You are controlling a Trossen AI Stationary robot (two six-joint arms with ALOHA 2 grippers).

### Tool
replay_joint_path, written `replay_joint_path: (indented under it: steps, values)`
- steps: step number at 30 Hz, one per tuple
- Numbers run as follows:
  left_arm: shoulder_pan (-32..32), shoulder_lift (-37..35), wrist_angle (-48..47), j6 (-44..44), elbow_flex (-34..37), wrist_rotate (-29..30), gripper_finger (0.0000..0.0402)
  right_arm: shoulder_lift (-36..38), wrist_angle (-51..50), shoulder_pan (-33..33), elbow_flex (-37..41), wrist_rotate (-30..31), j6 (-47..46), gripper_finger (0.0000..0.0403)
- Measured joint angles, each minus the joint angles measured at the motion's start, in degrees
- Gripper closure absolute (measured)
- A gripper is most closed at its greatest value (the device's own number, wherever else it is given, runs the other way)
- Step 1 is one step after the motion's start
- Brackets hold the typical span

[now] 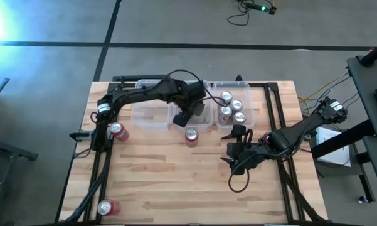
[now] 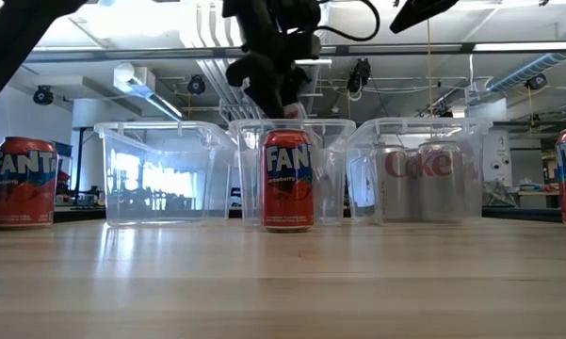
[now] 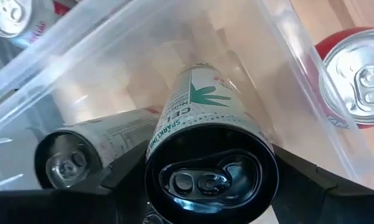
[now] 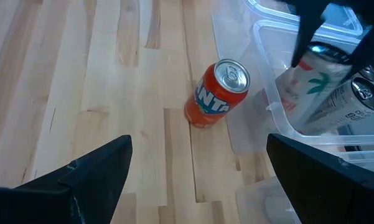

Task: Sort soda cans
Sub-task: Put the white pink soda can into the middle transparent bin

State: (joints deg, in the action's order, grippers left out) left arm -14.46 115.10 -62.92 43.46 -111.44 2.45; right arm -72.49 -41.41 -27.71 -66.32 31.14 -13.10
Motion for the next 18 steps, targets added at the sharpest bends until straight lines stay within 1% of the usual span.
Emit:
replay_joint_path:
  steps: [10,18]
  values:
    - [0.0,0.2,-1.5,0.0,0.4,0.9,0.0159,0.0,0.2,0.0,0.0,0.1,-0.4,0.0035]
    - [0.0,2.4,-1.8,0.0,0.5,1.0,0.0159,0.0,0.2,0.0,0.0,0.1,-1.4,0.0035]
